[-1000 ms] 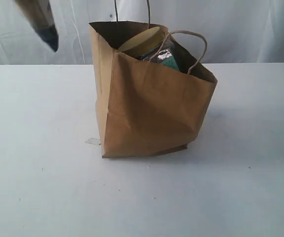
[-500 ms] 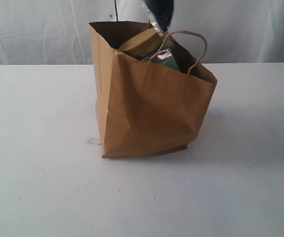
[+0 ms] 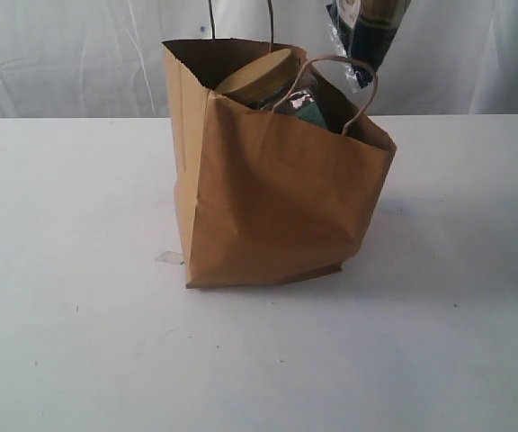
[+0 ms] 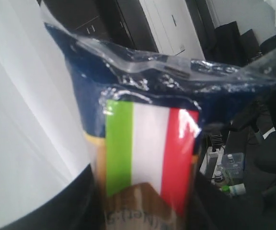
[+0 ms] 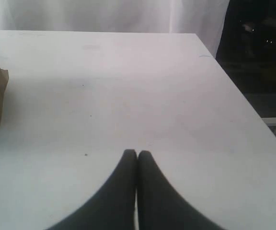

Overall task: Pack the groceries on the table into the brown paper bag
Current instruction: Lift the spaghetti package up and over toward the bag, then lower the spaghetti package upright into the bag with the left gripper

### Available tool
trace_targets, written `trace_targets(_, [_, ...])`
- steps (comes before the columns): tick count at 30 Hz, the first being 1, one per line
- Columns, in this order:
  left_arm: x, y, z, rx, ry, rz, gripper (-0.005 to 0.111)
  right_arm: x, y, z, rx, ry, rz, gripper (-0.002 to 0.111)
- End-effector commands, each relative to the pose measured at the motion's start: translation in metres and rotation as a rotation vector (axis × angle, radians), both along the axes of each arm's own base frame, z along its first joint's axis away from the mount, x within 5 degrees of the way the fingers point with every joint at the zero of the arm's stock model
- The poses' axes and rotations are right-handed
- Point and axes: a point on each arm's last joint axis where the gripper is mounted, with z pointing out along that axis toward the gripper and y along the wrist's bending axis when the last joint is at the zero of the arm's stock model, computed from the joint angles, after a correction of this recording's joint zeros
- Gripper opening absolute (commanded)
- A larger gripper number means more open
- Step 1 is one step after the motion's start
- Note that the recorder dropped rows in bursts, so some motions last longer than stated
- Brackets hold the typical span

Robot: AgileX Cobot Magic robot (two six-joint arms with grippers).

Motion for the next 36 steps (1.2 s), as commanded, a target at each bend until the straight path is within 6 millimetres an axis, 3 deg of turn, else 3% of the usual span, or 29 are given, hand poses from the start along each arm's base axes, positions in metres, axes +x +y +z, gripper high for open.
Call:
trace_targets(1, [-0.019, 0.015, 0.029, -0.131, 0.074, -0.063, 0.000, 0.000, 0.000, 0.000, 0.000, -0.007, 0.002, 0.000])
trace_targets(6, [-0.031, 0.005, 0.028, -0.097, 0.064, -0.056, 0.000, 0.000, 0.000, 0.000, 0.000, -0.007, 0.002, 0.000])
trace_targets(11, [-0.024, 0.012, 0.001, 0.033, 0.045, 0.252, 0.000, 0.000, 0.000, 0.000, 0.000, -0.005, 0.002, 0.000])
trace_targets(20, [-0.028, 0.015, -0.018, 0.063, 0.110, 0.229, 0.000, 0.000, 0.000, 0.000, 0.000, -0.005, 0.002, 0.000])
trace_targets(36, [-0.018, -0.007, -0.041, 0.098, 0.178, 0.152, 0.000, 0.000, 0.000, 0.000, 0.000, -0.005, 0.002, 0.000])
